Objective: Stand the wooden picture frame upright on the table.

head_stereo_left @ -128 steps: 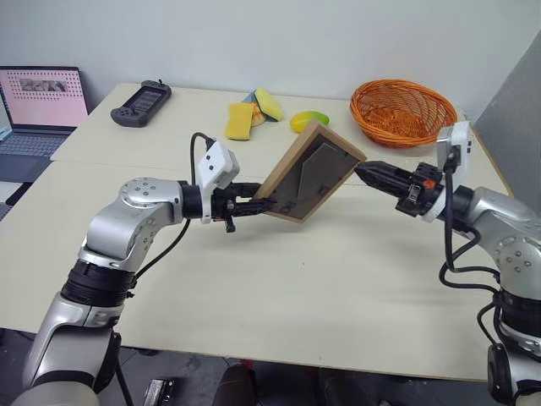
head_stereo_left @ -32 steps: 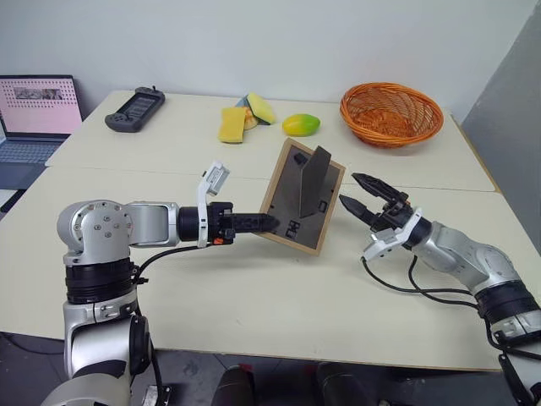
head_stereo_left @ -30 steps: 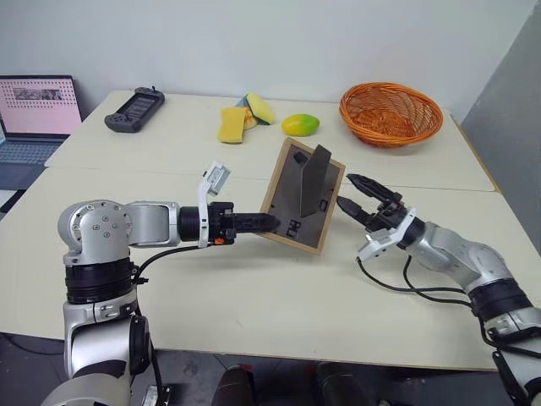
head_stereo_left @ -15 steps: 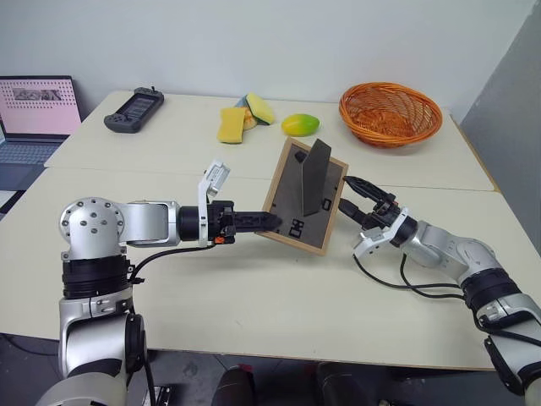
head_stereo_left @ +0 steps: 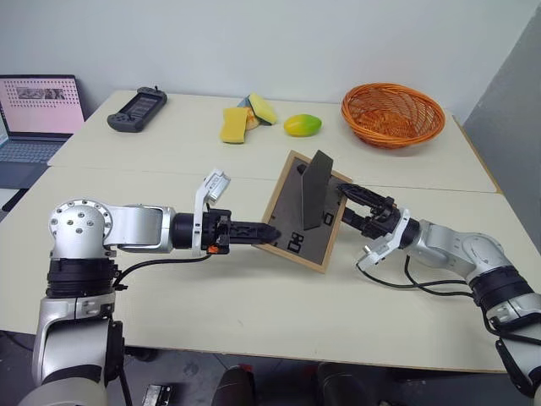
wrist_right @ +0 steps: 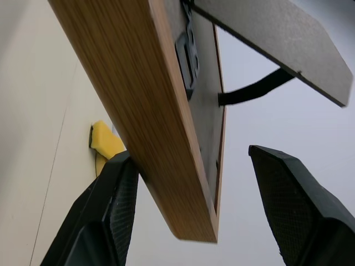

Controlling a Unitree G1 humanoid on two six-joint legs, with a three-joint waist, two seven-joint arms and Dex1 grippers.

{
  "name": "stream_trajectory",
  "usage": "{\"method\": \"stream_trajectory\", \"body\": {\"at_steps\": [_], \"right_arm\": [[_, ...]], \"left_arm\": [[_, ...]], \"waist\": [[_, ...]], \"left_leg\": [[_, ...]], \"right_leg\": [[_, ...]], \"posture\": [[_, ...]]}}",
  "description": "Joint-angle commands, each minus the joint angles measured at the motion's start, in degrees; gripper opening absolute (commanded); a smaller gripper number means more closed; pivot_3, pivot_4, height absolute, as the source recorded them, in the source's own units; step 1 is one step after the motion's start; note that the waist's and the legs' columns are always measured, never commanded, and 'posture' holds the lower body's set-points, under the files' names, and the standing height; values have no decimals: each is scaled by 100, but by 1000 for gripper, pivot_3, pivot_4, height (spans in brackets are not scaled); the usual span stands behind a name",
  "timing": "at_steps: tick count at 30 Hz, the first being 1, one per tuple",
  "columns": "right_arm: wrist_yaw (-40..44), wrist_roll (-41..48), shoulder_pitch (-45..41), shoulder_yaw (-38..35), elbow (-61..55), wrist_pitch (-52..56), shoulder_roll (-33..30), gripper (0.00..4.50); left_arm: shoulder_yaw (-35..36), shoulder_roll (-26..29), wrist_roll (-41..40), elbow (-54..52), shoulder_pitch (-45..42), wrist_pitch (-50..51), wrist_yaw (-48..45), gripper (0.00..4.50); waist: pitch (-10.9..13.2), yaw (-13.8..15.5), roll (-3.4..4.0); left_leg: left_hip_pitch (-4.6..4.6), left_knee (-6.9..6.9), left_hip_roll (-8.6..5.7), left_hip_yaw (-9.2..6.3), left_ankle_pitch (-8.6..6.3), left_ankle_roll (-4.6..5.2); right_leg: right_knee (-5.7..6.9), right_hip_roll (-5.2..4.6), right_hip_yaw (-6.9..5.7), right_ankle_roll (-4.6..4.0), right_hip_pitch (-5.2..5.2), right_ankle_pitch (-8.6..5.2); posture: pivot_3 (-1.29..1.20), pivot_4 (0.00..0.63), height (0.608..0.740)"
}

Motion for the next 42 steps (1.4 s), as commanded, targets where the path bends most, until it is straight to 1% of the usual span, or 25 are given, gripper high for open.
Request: {"method": "stream_trajectory", "body": {"at_steps": [1,3,5,11,17,22,26,34,37,40,42], "right_arm": [[-303,-129,-260,91,-150,-182,46,3252],[-373,-193,-328,150,-90,-200,70,3252],[-523,-334,-421,224,-6,-229,68,3252],[-933,-653,-741,474,412,-272,56,3252],[-1407,-934,-1029,737,906,-239,-26,3252],[-1698,-1104,-1160,935,1095,-197,-86,3252],[-1796,-1108,-1174,987,1037,-197,-123,3252],[-1708,-951,-1034,957,759,-214,-114,3252],[-1688,-935,-1023,951,730,-216,-110,2839],[-1697,-941,-1019,947,715,-217,-105,2051],[-1701,-946,-1015,954,699,-212,-103,1679]], "left_arm": [[-384,304,-808,-223,-6,-433,322,1304],[-576,471,-1126,-301,44,-622,442,1304],[-702,606,-1254,-385,92,-735,421,1304],[-885,811,-1269,-445,62,-894,266,1304],[-965,884,-1269,-463,40,-972,191,1304],[-1000,903,-1269,-458,24,-1011,180,1304],[-1011,905,-1269,-454,19,-1043,185,1304],[-1028,895,-1269,-444,28,-1080,202,1304],[-1032,902,-1269,-447,32,-1077,194,1304],[-1036,906,-1269,-451,55,-1092,194,1304],[-1039,912,-1269,-457,68,-1108,185,1304]], "waist": [[0,-2,0],[0,-6,0],[0,-5,0],[0,9,0],[0,6,0],[0,4,0],[0,3,0],[0,4,0],[0,4,0],[0,3,0],[0,3,0]], "left_leg": [[0,-1,0,-2,0,0],[0,0,-2,-4,1,1],[0,0,-7,-8,1,2],[-1,-4,-32,-22,6,11],[-2,-7,-44,-30,11,20],[-2,-8,-49,-33,11,23],[-2,-8,-53,-33,11,25],[-2,-9,-54,-36,8,34],[-2,-9,-56,-37,9,34],[-2,-9,-56,-37,9,35],[-3,-9,-56,-37,9,35]], "right_leg": [[-1,-1,-2,0,0,0],[1,-6,-9,0,0,0],[2,-13,-17,0,1,0],[1,-33,-33,0,7,0],[2,-41,-38,0,8,-1],[2,-45,-40,0,8,-1],[2,-50,-41,0,9,-1],[2,-51,-45,0,10,-1],[2,-53,-46,0,11,-1],[2,-53,-46,0,11,-1],[2,-54,-46,0,11,-1]], "posture": [[0,150,740],[0,150,740],[0,150,740],[0,150,740],[0,150,740],[0,150,740],[0,150,740],[0,150,740],[0,150,740],[0,150,740],[0,150,740]]}}
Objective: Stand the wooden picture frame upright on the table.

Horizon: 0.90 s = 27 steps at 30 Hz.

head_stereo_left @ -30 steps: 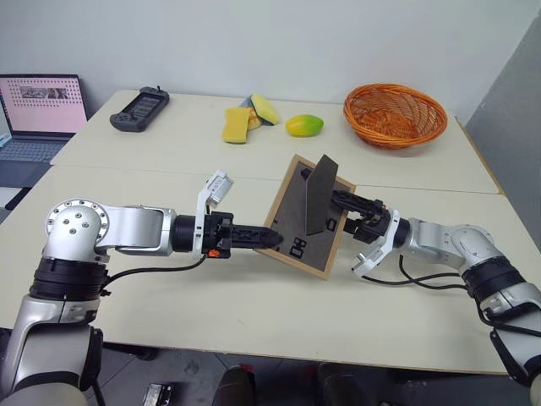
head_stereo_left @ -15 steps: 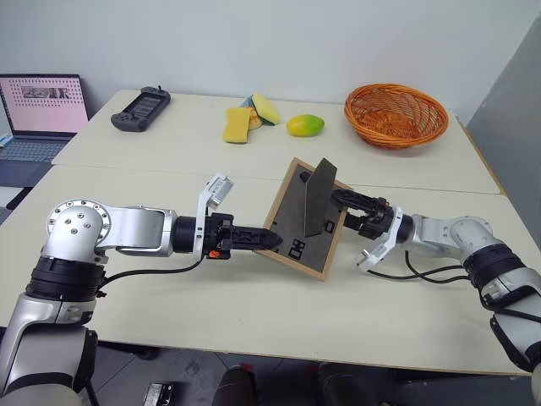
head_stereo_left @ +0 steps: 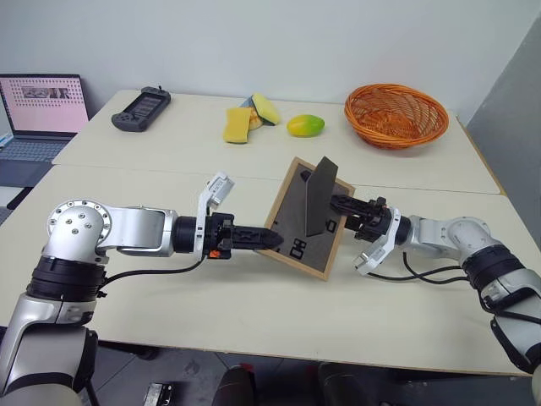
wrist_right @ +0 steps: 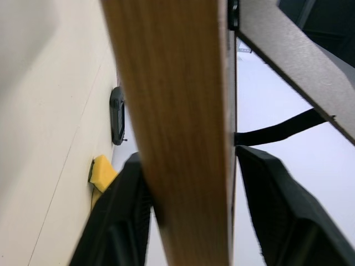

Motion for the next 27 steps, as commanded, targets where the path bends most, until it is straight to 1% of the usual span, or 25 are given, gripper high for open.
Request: {"method": "stream_trajectory", "body": {"at_steps": [1,4,15,17,18,22,24,25,27], "right_arm": [[-24,194,-57,-78,-218,-11,-56,1604],[-31,212,-64,-56,-231,-14,-60,1430],[19,326,-70,-91,-250,37,-67,1347],[44,335,-55,-90,-270,45,-69,1346],[52,338,-48,-90,-279,51,-69,1346],[96,372,-31,-96,-306,57,-68,1346],[103,374,-26,-96,-312,64,-65,1346],[100,370,-29,-94,-309,68,-61,1346],[98,366,-40,-90,-289,75,-49,1346]], "left_arm": [[69,83,-85,-200,-54,-98,-39,1304],[67,97,-85,-220,-30,-122,-63,1304],[38,90,-85,-52,-7,-233,47,1304],[41,97,-85,-73,18,-233,39,2001],[42,96,-85,-79,30,-234,37,2051],[76,83,-85,-88,70,-224,34,2912],[84,91,-85,-108,71,-230,24,3402],[76,106,-85,-120,62,-233,32,3715],[77,119,-85,-106,42,-240,34,4082]], "waist": [[0,0,0],[0,-2,0],[0,-1,0],[0,-2,0],[0,-1,0],[0,-1,0],[0,-1,0],[0,-1,0],[0,-2,0]], "left_leg": [[0,0,0,-1,0,1],[0,0,-1,-1,0,1],[0,0,-1,-2,0,4],[0,0,-1,-2,0,4],[0,0,-1,-2,0,4],[0,0,-2,-2,0,4],[0,0,-2,-2,0,4],[0,0,-2,-2,0,5],[0,0,-2,-2,1,5]], "right_leg": [[0,0,-1,0,1,0],[0,-1,-1,0,1,0],[0,-1,-2,0,2,0],[0,-2,-2,0,2,0],[0,-2,-2,0,2,0],[-1,-2,-2,0,2,0],[-1,-2,-3,0,2,0],[-1,-2,-3,0,2,0],[0,-2,-3,0,2,0]], "posture": [[0,150,740],[0,150,740],[0,150,740],[0,150,740],[0,150,740],[0,150,740],[0,150,740],[0,150,740],[0,150,740]]}}
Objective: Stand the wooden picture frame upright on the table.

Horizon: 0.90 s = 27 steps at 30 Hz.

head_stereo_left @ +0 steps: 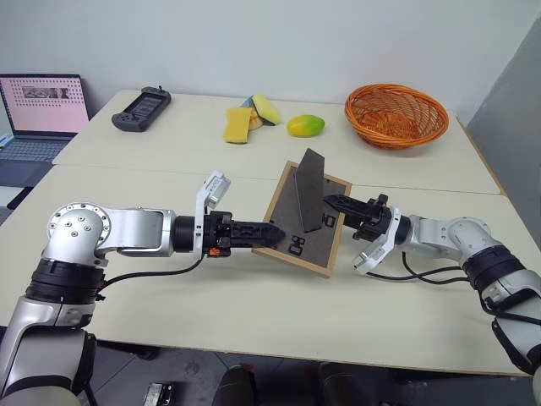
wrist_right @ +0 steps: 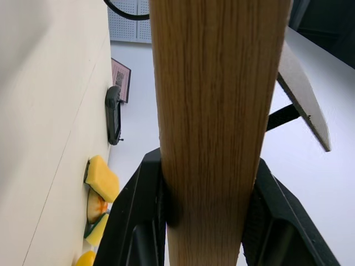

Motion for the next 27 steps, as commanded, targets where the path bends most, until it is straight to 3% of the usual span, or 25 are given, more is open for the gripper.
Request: {"method": "stream_trajectory", "body": {"at_steps": [1,7,14,18,23,27], "right_arm": [[-62,186,-81,-120,-149,-3,-15,1346],[42,278,-78,-139,-83,-37,8,1346],[1062,1558,-104,-371,171,-576,183,1346],[3193,4180,-309,-331,725,-621,786,1346],[5705,6735,-110,-543,489,392,1452,1346],[6988,7889,-32,-886,91,1475,2017,1346]], "left_arm": [[91,103,-51,-130,-66,-67,-4,4307],[666,136,991,-518,-137,-381,-787,4307],[1696,397,3107,-1917,852,-1750,-2530,4307],[3064,537,3346,-3730,2787,-2023,-3159,4307],[3356,529,3936,-4637,3885,-2406,-3343,4307],[3603,431,3851,-4849,4256,-2550,-3155,4307]], "waist": [[0,0,0],[0,-1,0],[0,-48,0],[1,-199,-7],[5,-175,-4],[6,-146,-3]], "left_leg": [[0,0,0,0,0,0],[0,0,0,1,1,0],[0,-6,1,9,7,-12],[-1,-8,-2,15,1,4],[17,-6,-8,-12,4,16],[62,-9,-10,-30,2,19]], "right_leg": [[0,0,0,0,0,0],[0,0,-1,0,0,0],[-2,-5,0,0,1,0],[-12,-21,-4,0,6,-1],[-16,-42,-36,0,42,-1],[-26,-38,-49,0,97,-6]], "posture": [[0,150,740],[0,150,740],[0,150,740],[0,150,740],[0,150,740],[0,150,740]]}}
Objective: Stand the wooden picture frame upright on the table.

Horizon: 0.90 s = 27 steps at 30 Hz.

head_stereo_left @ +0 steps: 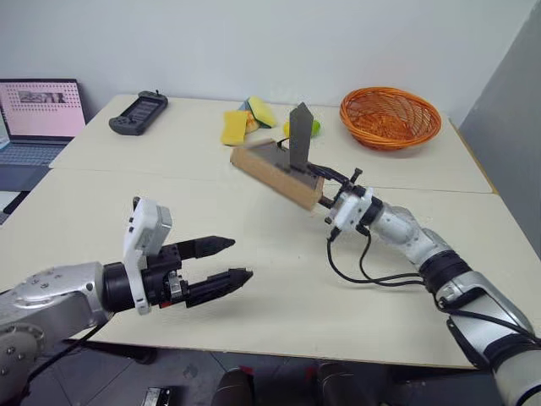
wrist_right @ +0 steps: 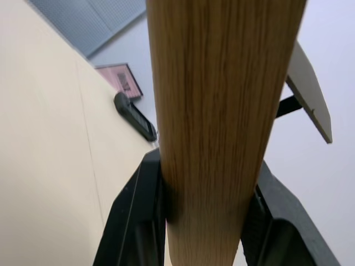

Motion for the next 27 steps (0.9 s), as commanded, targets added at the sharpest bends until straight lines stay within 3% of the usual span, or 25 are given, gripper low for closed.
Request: {"method": "stream_trajectory", "body": {"at_steps": [1,9,19,27], "right_arm": [[1037,1131,-12,-500,-477,952,356,1346],[2521,2036,299,-985,-1034,2799,986,1346],[3472,2615,1122,-1298,-1909,5088,1194,1346],[3846,2483,1517,-1342,-2211,5542,1249,1346]], "left_arm": [[405,-25,-49,-300,203,-235,106,4307],[1048,85,556,-542,1122,-383,-100,4307],[1128,-100,1494,-803,1665,-788,-66,4307],[1376,-62,1783,-774,1791,-904,-251,4307]], "waist": [[1,5,1],[4,0,6],[5,2,8],[5,1,7]], "left_leg": [[0,0,1,0,0,0],[-2,-23,7,-5,-1,-1],[-3,-45,6,7,0,-1],[2,-68,7,18,0,-1]], "right_leg": [[-1,0,-1,0,-1,-1],[1,6,-11,-16,-17,-17],[-2,7,-5,-16,-31,-31],[-8,8,2,-14,-37,-38]], "posture": [[0,150,740],[0,150,740],[0,150,740],[0,150,740]]}}
